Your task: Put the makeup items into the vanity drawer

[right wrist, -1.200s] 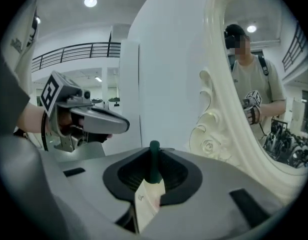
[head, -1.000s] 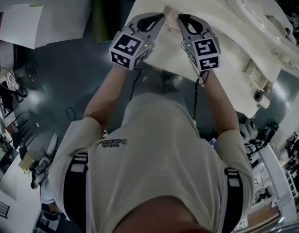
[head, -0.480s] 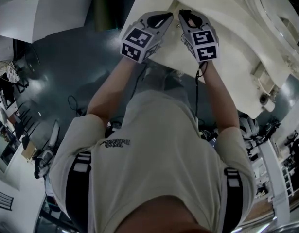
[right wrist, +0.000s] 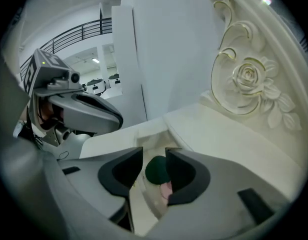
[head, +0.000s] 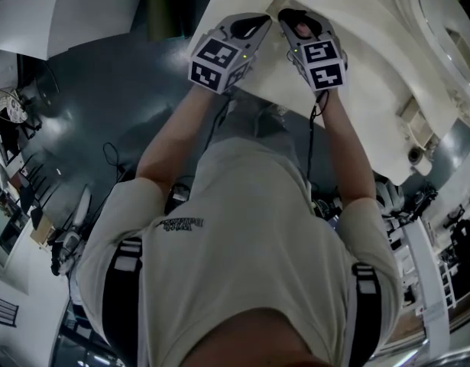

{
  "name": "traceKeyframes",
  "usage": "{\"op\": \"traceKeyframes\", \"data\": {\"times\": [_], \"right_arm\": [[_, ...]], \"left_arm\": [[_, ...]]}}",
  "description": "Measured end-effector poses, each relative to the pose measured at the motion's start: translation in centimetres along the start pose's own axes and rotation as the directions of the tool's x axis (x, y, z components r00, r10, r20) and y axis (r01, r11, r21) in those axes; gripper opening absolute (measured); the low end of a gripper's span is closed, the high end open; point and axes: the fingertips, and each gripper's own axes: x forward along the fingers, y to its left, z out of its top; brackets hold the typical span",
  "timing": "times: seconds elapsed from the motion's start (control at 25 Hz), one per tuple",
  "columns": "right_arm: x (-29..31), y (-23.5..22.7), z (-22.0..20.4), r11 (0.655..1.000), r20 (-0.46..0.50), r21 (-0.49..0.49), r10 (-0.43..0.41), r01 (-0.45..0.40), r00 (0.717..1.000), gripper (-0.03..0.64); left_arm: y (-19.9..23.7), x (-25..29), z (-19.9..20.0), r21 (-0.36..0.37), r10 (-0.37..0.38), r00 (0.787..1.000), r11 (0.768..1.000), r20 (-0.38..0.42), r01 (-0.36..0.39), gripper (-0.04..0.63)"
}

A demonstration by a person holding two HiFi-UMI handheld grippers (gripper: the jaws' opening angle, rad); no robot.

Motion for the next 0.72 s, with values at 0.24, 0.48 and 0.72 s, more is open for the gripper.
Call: {"op": "traceKeyframes", "data": {"times": [0.24, 0.48, 0.72], "right_arm": [[-2.0, -0.7, 0.4, 0.999, 0.028, 0.023, -0.04, 0.04, 0.999, 0.147], [-6.8, -1.6, 2.9, 0.995, 0.111, 0.048, -0.097, 0.092, 0.989, 0.133], [-13.3, -1.9, 5.8, 0.986, 0.209, 0.067, -0.165, 0.154, 0.964, 0.119]], "left_arm": [[-0.6, -0.7, 1.0, 0.017, -0.001, 1.0, 1.0, 0.013, 0.001, 0.014], [-2.6, -1.9, 4.7, 0.067, -0.015, 0.997, 0.998, 0.08, 0.01, 0.014], [-5.1, -3.8, 8.3, 0.144, -0.04, 0.992, 0.989, 0.121, 0.023, 0.014]]}}
